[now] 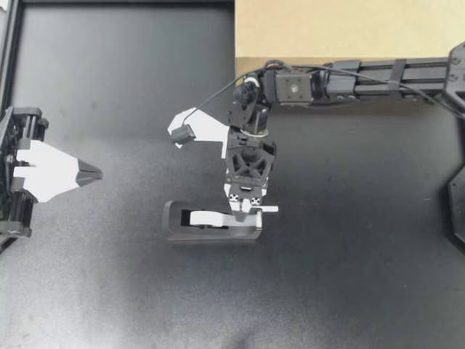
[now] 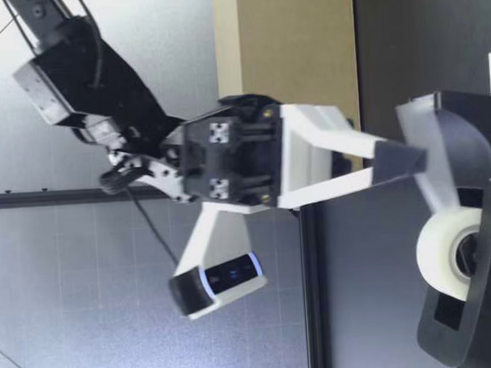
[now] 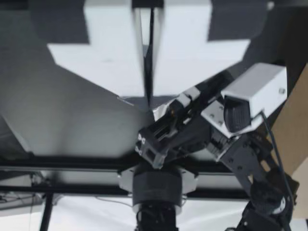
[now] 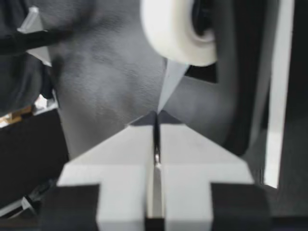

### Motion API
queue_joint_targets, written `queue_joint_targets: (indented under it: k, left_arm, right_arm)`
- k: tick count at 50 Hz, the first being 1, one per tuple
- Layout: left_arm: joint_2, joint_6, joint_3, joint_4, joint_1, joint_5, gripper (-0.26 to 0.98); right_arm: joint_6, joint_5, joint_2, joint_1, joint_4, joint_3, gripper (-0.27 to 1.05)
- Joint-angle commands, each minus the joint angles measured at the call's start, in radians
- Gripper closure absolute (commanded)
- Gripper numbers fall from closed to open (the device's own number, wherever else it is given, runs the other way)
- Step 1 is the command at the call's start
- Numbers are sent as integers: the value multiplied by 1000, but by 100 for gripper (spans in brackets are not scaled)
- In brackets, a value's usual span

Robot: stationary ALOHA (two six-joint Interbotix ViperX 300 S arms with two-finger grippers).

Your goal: Cut a small piece of tape from the tape dispenser then place it on the cardboard box's edge.

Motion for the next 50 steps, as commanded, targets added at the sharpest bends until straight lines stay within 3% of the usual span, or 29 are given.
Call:
queue_joint_targets:
  k: [1, 32, 50]
  left_arm:
    - [3, 0, -12, 0, -2, -8, 84]
    - [3, 0, -14, -2, -2, -8, 84]
    - [5, 0, -12, -2, -2, -9, 84]
  right_arm:
    - [3, 8, -69, 8, 8, -17, 87]
    - [-8, -46, -186, -23, -9, 173, 87]
    - [-12, -57, -206, -32, -12, 221, 87]
